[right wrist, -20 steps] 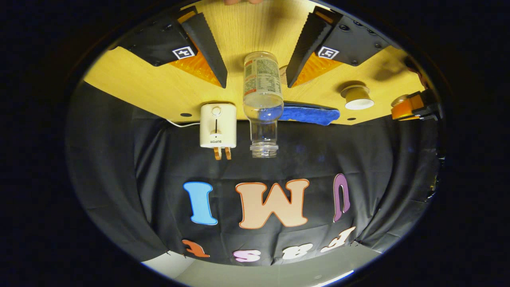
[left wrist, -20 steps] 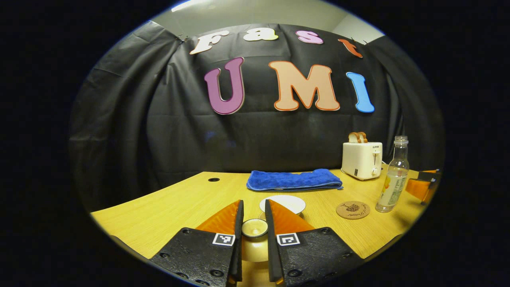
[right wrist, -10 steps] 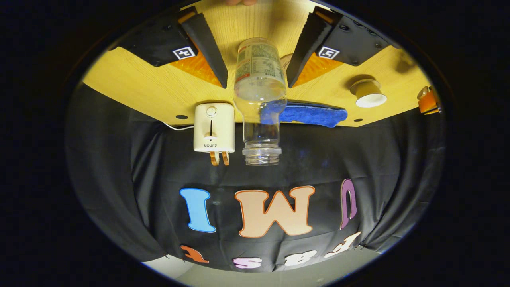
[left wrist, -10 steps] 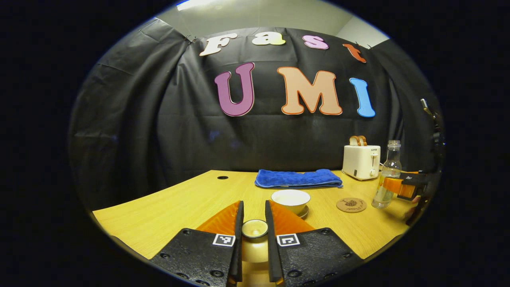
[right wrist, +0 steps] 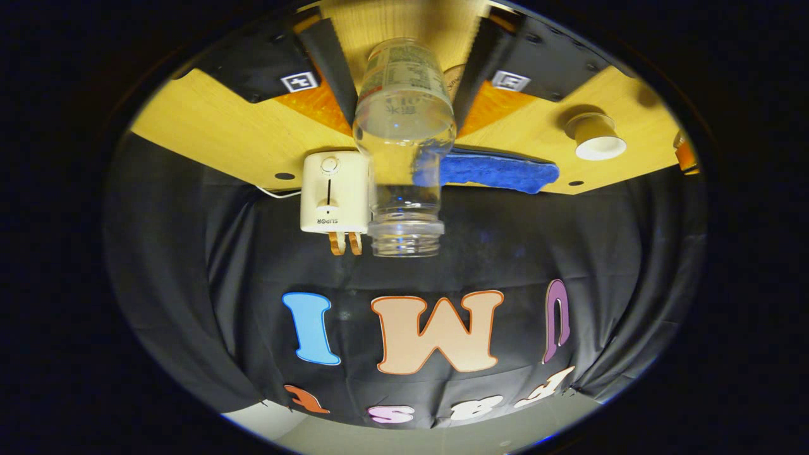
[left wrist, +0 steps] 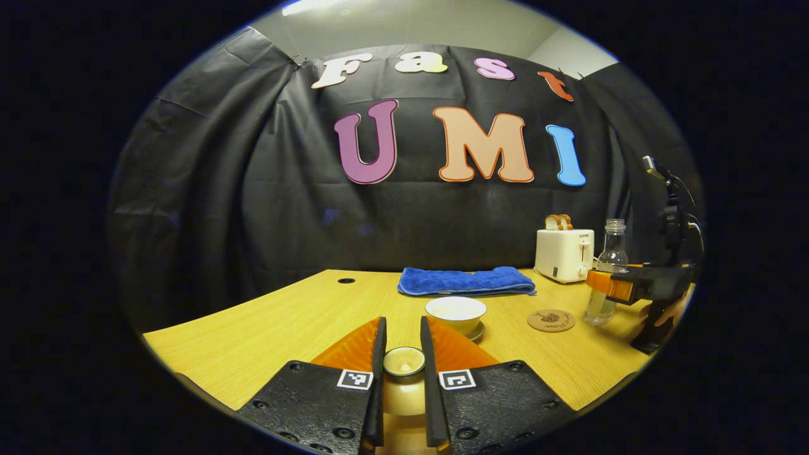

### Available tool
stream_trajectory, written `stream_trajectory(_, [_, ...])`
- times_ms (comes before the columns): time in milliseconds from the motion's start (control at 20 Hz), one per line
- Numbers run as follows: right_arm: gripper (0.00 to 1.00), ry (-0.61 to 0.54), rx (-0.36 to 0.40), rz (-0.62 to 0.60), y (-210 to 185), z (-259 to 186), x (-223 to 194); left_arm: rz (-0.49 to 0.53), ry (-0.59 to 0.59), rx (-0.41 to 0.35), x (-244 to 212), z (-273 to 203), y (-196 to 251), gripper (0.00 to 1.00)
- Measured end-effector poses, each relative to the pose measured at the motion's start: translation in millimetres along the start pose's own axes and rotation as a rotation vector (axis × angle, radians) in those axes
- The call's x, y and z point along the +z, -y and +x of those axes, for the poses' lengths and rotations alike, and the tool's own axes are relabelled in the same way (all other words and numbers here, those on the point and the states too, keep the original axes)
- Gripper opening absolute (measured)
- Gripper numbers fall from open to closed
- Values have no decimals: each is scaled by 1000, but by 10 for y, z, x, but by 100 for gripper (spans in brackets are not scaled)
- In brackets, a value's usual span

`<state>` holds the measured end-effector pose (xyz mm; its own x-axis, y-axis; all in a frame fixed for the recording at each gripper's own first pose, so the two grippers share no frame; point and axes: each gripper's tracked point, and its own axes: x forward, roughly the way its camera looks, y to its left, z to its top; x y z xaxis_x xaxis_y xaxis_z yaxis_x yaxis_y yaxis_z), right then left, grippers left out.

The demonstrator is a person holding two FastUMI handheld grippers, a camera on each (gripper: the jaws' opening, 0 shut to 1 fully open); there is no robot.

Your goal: Open the teacup lid with one hand, grasp the water bottle and pour water into the teacup with the other hand; after pouring, place the water bottle on the coaster and then close the teacup lid.

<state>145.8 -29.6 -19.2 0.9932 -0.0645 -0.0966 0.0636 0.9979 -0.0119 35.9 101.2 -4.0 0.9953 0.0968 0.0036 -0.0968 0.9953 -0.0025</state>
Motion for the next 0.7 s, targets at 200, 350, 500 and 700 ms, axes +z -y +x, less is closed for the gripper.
stream_trajectory(200, [75,4,30,-4,-70,26,5,2,-2,-20,-3,-7,35,23])
stream_trajectory(350, [70,12,19,-29,-36,11,18,4,2,-57,4,-5,91,23])
stream_trajectory(500, [71,55,-2,-216,-7,-41,154,3,3,-73,1,0,83,23])
stream_trajectory(700, [70,114,28,-522,-242,12,398,4,2,-75,6,-13,65,23])
